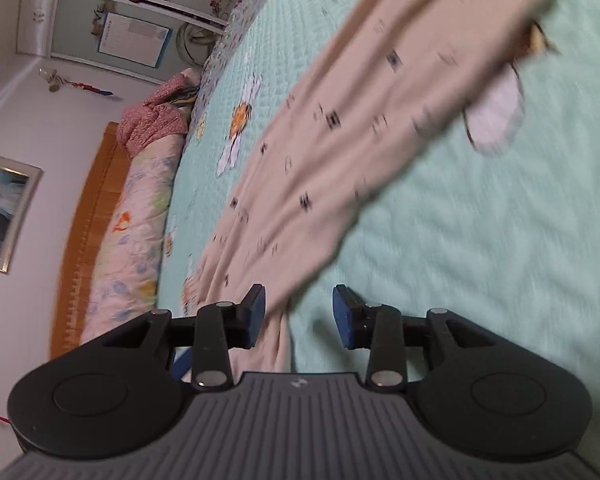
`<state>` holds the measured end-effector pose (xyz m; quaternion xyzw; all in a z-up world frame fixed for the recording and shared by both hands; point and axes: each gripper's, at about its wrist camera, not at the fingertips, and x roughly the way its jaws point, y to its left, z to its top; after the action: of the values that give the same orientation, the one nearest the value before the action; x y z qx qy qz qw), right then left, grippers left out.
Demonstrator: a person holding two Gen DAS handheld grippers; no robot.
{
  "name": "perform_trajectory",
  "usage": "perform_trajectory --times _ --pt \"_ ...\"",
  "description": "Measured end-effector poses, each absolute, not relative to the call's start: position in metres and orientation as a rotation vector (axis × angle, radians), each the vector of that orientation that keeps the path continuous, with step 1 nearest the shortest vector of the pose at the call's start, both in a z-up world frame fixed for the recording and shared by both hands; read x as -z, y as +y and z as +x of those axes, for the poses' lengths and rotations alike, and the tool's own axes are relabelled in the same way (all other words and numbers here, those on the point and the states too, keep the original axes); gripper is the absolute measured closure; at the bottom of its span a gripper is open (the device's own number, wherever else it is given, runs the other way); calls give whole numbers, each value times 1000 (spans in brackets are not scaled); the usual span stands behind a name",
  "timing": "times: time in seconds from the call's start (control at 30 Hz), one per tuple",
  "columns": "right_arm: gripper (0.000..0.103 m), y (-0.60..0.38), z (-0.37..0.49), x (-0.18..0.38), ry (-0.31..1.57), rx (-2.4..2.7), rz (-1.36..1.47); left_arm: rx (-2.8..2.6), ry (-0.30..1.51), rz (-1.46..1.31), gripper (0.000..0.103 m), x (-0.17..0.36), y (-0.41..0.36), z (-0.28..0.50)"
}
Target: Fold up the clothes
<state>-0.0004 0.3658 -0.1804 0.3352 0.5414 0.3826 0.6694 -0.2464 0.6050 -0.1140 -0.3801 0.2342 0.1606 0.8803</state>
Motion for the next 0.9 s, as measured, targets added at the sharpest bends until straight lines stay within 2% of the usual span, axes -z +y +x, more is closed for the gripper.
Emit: perform_trajectory --times 0.2,0.4,0.7,0.9 --pt "63 354 -6 178 1221 -883 725 -491 521 -756 44 104 662 -263" --pt "64 347 -2 186 1240 -873 810 -486 596 -635 44 105 704 -226" --pt "59 367 -18 162 1173 -929 580 -373 669 -383 44 120 698 -185" --pt "56 367 -21 161 1165 -911 580 -389 683 -344 47 125 696 -179"
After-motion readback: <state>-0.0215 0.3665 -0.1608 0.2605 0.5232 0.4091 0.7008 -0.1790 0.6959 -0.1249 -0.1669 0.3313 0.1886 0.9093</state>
